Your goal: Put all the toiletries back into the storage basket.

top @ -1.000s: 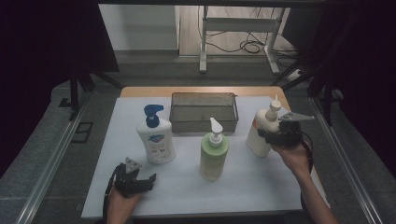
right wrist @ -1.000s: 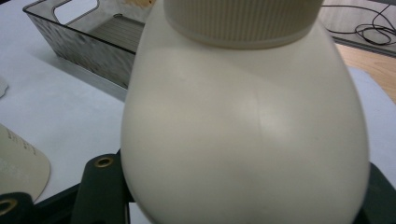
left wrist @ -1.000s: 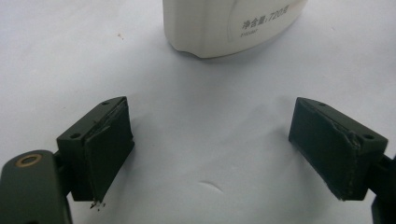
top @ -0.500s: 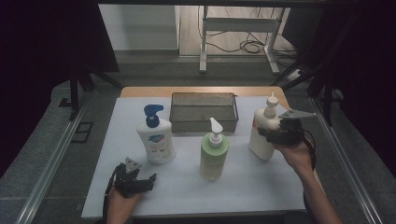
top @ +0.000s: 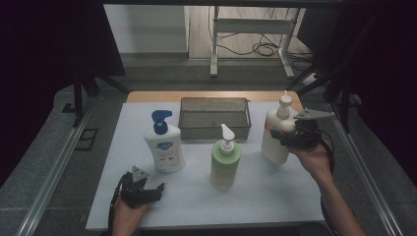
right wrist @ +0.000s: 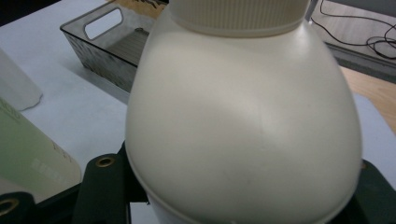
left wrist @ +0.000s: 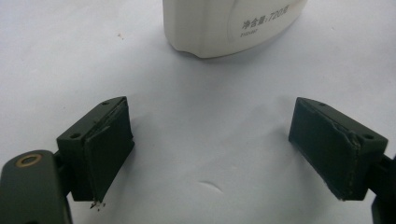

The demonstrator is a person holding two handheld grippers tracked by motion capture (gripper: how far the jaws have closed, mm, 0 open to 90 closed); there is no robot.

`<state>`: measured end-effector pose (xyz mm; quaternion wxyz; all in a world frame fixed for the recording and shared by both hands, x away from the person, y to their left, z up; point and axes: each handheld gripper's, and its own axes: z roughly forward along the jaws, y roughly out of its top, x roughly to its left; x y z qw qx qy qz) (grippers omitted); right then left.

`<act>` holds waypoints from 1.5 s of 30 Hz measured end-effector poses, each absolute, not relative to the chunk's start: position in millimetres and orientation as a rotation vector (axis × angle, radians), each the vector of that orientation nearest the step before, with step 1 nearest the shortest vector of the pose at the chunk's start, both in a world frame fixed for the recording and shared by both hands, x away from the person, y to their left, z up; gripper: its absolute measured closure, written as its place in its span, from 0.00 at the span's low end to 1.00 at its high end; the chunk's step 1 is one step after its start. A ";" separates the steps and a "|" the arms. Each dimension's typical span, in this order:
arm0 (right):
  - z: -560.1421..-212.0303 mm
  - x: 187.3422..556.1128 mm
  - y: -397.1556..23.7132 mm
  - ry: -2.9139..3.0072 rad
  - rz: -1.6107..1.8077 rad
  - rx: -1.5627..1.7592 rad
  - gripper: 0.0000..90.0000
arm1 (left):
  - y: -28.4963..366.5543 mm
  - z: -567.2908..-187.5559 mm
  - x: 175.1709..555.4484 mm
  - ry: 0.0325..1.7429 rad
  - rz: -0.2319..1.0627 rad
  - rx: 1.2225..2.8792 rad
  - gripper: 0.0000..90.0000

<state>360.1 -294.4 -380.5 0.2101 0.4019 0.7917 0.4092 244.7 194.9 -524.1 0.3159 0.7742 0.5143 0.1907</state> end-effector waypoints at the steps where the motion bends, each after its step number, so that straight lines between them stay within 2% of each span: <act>1: -380.5 360.1 -294.4 2.201 1.138 1.118 0.44 | 194.9 -524.2 244.8 1.355 0.502 2.039 0.15; 26: -335.9 367.3 -265.7 2.224 1.221 1.034 0.44 | 194.9 -524.2 244.8 1.355 0.502 2.038 0.14; 45: -322.0 382.7 -230.2 2.228 1.262 0.985 0.44 | 194.7 -524.4 244.8 1.355 0.503 2.033 0.14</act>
